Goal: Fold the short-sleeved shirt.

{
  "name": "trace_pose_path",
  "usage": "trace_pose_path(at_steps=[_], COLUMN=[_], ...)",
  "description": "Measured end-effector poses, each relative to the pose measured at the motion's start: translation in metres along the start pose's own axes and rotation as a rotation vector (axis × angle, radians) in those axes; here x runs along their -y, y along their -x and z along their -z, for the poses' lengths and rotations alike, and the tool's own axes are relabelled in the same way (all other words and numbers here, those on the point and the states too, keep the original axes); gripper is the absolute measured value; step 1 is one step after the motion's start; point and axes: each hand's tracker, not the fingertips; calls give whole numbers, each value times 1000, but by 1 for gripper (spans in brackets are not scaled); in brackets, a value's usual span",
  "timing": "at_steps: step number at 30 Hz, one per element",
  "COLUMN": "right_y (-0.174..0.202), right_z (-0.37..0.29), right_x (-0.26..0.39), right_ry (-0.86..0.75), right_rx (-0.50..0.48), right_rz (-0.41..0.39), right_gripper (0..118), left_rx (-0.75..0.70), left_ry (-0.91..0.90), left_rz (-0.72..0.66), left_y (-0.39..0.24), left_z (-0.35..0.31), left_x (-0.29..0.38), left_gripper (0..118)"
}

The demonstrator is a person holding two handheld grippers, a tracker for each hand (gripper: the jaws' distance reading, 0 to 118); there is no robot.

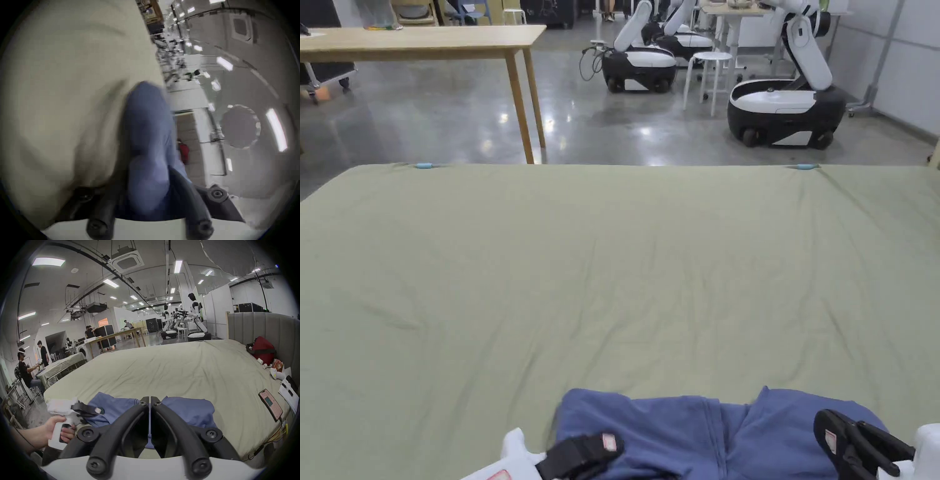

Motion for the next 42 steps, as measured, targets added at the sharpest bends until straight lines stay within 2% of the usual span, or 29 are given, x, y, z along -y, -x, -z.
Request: trace_pose_path(at_steps=[1,2,4,5,7,10,13,18,23,26,29,30,31,33,35,36,39,42], right_y=[0,-1,-4,-5,-8,-9,-7,5,10,6,-3,-6,-11,-17,-22,-24,-26,-24], right_z=[0,-1,-2,-3,-4,-3,-3,4,0,-5,-9,-10,-11,-13,-16,-16,-15,-13], right_x=[0,0,0,0,0,0,1,0,4,4,3,3,3,4,4,5,5,5], right_ry=[0,-2,-4,-6,-8,-5,-10,21,7,-17,-36,-40,-45,-53,-63,-67,-67,-62], right_rx=[-1,0,-6,-8,-15,-22,-25,-36,-37,-34,-34,-36,-39,-41,-44,-45,-49,-42], right_rz=[2,3,9,14,26,41,35,-20,-61,-46,5,21,39,70,97,109,131,130], right_gripper=[3,3,3,3,3,3,3,3,3,3,3,3,3,3,3,3,3,3], left_rx=[-51,79,96,86,-51,-115,-274,-375,-421,-591,-785,-814,-823,-786,-696,-620,-407,-296], left_ry=[-31,-67,-102,-132,-200,-296,-348,-329,-191,-27,94,116,135,127,105,107,5,-112], left_rz=[-8,-9,-57,-21,129,231,465,908,1417,1658,1942,1977,1960,1862,1707,1601,1251,970], left_y=[0,0,-6,-5,-14,-15,-40,-121,-186,-186,-157,-148,-142,-144,-161,-170,-188,-182], left_z=[2,-4,-13,-19,-31,-68,-104,-105,-11,63,117,127,133,127,107,93,44,8], left_x=[9,8,9,8,4,-13,-25,-10,64,111,149,155,156,151,139,130,91,48], left_gripper=[10,9,9,9,8,8,8,8,8,8,8,12,20,51,69,93,104,104])
